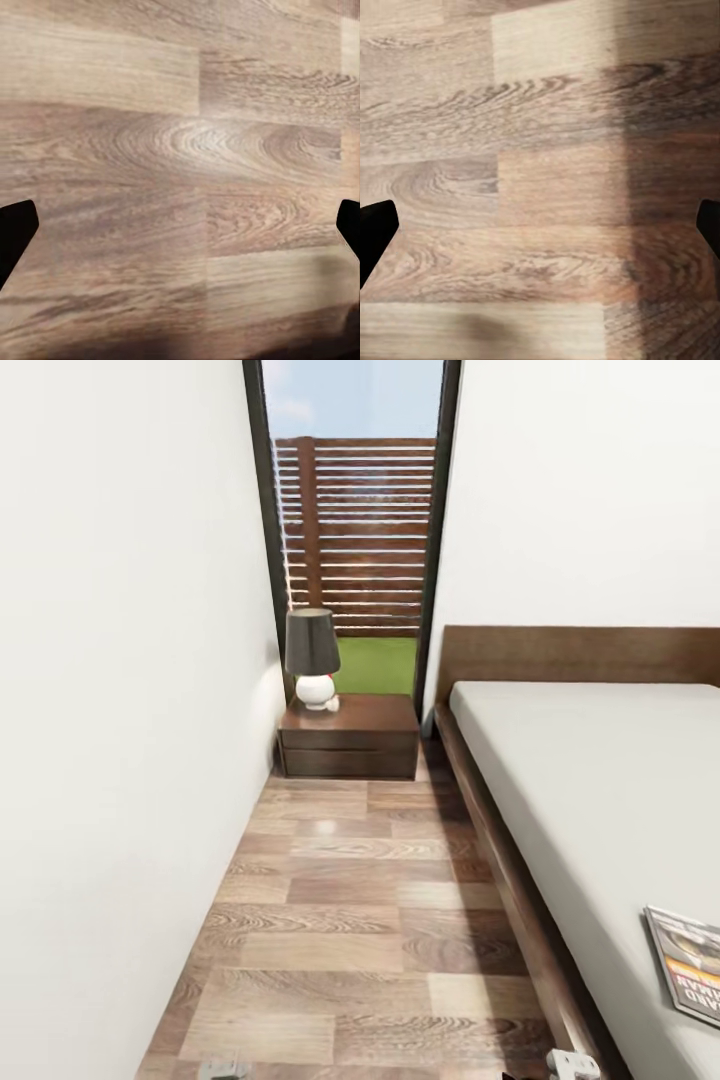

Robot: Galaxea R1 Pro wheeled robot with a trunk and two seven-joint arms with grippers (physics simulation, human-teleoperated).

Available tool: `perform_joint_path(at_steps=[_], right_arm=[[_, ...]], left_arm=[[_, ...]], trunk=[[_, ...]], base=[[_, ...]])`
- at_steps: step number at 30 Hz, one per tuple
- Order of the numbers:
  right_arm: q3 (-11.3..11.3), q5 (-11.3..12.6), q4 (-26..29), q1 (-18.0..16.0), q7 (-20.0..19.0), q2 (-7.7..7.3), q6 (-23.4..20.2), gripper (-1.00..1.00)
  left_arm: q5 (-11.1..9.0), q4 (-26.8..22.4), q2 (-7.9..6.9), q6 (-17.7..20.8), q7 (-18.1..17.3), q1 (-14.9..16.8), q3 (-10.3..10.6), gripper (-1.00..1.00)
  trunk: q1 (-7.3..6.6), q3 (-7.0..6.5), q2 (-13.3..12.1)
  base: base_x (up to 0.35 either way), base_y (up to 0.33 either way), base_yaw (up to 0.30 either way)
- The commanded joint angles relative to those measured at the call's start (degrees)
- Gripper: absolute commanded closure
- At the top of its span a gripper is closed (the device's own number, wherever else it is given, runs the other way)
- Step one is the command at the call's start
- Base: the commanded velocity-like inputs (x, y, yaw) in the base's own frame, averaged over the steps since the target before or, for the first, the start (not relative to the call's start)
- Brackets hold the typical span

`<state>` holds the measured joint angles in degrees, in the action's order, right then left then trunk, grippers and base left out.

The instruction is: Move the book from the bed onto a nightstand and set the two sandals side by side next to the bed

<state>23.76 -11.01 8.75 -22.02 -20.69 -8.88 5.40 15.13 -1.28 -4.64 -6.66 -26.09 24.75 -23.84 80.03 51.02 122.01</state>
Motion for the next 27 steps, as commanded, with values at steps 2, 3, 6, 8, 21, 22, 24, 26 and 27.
perform_joint_path(at_steps=[2, 3, 6, 8, 21, 22, 24, 26, 27], right_arm=[[0.49, -0.59, -0.05, -0.04, -0.23, 0.0, 0.23, -1.0], [0.49, -0.59, -0.05, -0.04, -0.23, 0.0, 0.23, -1.0], [0.49, -0.59, -0.05, -0.04, -0.23, 0.0, 0.23, -1.0], [0.49, -0.59, -0.05, -0.04, -0.23, 0.0, 0.23, -1.0], [0.49, -0.59, -0.05, -0.04, -0.23, 0.0, 0.23, -1.0], [0.49, -0.59, -0.05, -0.04, -0.23, 0.0, 0.23, -1.0], [0.49, -0.59, -0.05, -0.04, -0.23, 0.0, 0.23, -1.0], [0.49, -0.59, -0.05, -0.04, -0.23, 0.0, 0.23, -1.0], [0.49, -0.59, -0.05, -0.04, -0.23, 0.0, 0.23, -1.0]], left_arm=[[0.6, 0.05, -0.01, -0.29, -0.1, 0.03, -0.43, -1.0], [0.6, 0.05, -0.01, -0.29, -0.1, 0.03, -0.43, -1.0], [0.6, 0.05, -0.01, -0.27, -0.1, 0.03, -0.42, -1.0], [0.6, 0.05, -0.01, -0.26, -0.1, 0.03, -0.44, -1.0], [0.61, 0.05, -0.01, -0.28, -0.1, 0.03, -0.42, -1.0], [0.61, 0.05, -0.01, -0.28, -0.1, 0.03, -0.42, -1.0], [0.62, 0.05, -0.01, -0.28, -0.1, 0.03, -0.42, -1.0], [0.61, 0.05, -0.01, -0.29, -0.1, 0.03, -0.42, -1.0], [0.63, 0.05, -0.01, -0.27, -0.1, 0.03, -0.42, -1.0]], trunk=[[0.02, 0.05, 0.02], [0.02, 0.05, 0.02], [0.02, 0.05, 0.02], [0.02, 0.05, 0.02], [0.02, 0.05, 0.02], [0.02, 0.05, 0.02], [0.02, 0.05, 0.02], [0.02, 0.05, 0.02], [0.02, 0.05, 0.02]], base=[[0.316, 0.081, 0.0], [0.316, 0.086, 0.0], [0.316, 0.104, 0.0], [0.316, 0.116, 0.0], [0.32, 0.064, 0.0], [0.325, 0.003, 0.0], [0.325, 0.002, 0.0], [0.325, 0.001, 0.0], [0.325, 0.0, 0.0]])
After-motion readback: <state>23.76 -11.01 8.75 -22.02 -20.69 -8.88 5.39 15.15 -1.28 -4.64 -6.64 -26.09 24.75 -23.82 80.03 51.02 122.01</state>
